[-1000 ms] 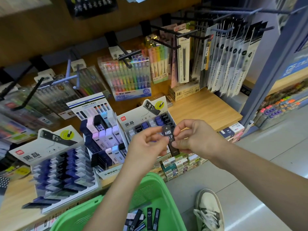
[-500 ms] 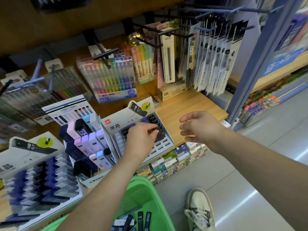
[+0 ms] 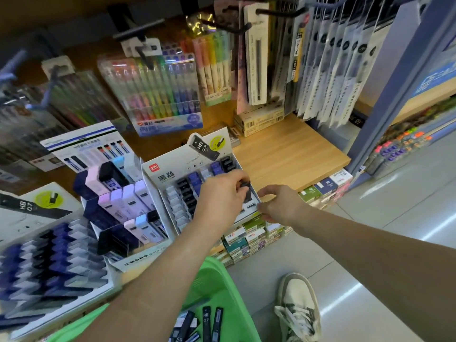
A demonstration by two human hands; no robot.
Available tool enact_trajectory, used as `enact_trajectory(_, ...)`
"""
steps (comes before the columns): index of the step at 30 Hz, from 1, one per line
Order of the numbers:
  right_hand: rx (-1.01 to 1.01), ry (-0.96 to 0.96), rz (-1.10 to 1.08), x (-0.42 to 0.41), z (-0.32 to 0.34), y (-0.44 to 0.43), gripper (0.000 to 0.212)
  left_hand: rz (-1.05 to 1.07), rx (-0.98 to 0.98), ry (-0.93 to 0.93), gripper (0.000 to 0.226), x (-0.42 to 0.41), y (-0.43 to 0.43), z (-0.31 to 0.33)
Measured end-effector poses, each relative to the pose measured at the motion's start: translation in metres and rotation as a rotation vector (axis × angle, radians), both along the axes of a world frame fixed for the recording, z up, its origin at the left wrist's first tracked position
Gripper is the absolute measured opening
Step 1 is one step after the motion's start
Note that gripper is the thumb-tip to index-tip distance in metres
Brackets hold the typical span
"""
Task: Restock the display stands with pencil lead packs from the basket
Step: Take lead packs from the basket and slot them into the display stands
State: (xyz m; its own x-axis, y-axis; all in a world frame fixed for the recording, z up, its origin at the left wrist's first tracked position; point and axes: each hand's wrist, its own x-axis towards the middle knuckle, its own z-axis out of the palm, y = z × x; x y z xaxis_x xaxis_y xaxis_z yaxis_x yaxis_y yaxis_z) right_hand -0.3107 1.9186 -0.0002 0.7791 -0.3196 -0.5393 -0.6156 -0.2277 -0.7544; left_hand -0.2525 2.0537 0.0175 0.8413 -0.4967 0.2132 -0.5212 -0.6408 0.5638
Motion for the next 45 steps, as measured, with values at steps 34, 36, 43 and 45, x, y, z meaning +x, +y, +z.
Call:
enact_trajectory(34, -0.629, 0.249, 1.213, -0.133, -0.154, 0.201, 0.071, -0.029, 0.751, 0.474, 0.087, -0.158, 0.278, -0.212)
enact_trajectory(36, -0.711, 0.234, 1.263, -0.14, -0.18, 0.205, 0.072, -0.068, 0.767, 0.402, 0.098, -0.152, 0.267, -0.232)
enact_trajectory(43, -0.848, 0.205, 1.303, -0.139, -0.221, 0.212, 0.081, -0.061, 0.801, 0.298, 0.087, -0.147, 0.255, -0.265)
enact_trajectory(45, -0.83, 0.136, 1.307, -0.139, -0.227, 0.206, 0.075, -0.014, 0.766, 0.341, 0.077, -0.15, 0.262, -0.267)
